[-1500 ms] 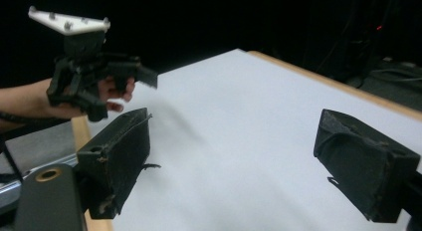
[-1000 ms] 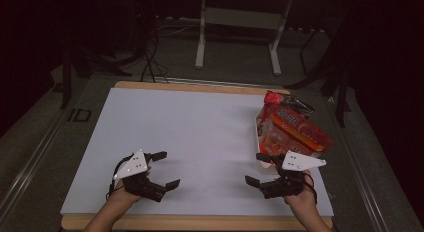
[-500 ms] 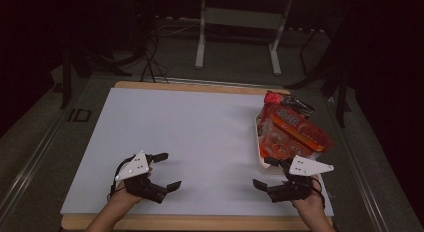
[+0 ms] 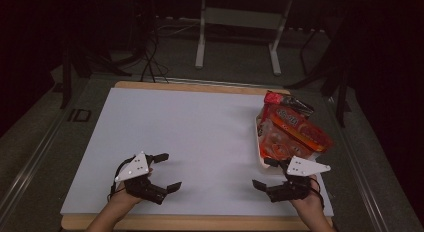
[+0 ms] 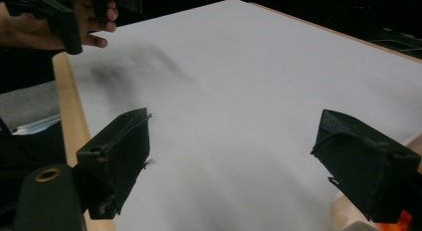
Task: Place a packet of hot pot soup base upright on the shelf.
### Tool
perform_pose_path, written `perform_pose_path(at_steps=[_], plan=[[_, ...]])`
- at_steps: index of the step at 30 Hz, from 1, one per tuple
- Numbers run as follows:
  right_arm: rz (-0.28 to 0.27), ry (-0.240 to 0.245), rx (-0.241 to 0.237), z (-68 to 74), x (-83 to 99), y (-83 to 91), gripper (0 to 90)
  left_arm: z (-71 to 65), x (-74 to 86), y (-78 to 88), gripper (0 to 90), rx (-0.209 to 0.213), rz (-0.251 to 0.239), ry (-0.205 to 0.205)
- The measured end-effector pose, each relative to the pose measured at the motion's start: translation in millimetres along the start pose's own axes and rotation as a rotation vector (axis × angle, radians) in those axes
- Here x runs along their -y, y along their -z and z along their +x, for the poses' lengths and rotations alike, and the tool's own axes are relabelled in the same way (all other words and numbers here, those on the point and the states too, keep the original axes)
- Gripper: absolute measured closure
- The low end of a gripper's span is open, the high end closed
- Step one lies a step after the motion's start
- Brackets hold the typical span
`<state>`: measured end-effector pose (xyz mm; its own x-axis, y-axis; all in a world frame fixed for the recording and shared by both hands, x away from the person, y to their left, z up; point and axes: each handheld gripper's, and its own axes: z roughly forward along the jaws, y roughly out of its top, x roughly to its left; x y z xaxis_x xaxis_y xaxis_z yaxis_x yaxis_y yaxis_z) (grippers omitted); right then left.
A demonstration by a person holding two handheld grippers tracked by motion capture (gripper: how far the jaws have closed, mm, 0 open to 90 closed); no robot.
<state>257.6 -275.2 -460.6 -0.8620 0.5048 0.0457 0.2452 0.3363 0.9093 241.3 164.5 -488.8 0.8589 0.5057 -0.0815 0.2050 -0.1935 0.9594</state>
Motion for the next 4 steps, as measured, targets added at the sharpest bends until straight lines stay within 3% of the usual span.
perform_pose_path(at_steps=[4], plan=[[-0.005, -0.007, 0.001, -1.7, 0.4, 0.5, 14.2, 0.6, 0.6, 0.3, 2.6, 0.0, -0.001, 0.001]])
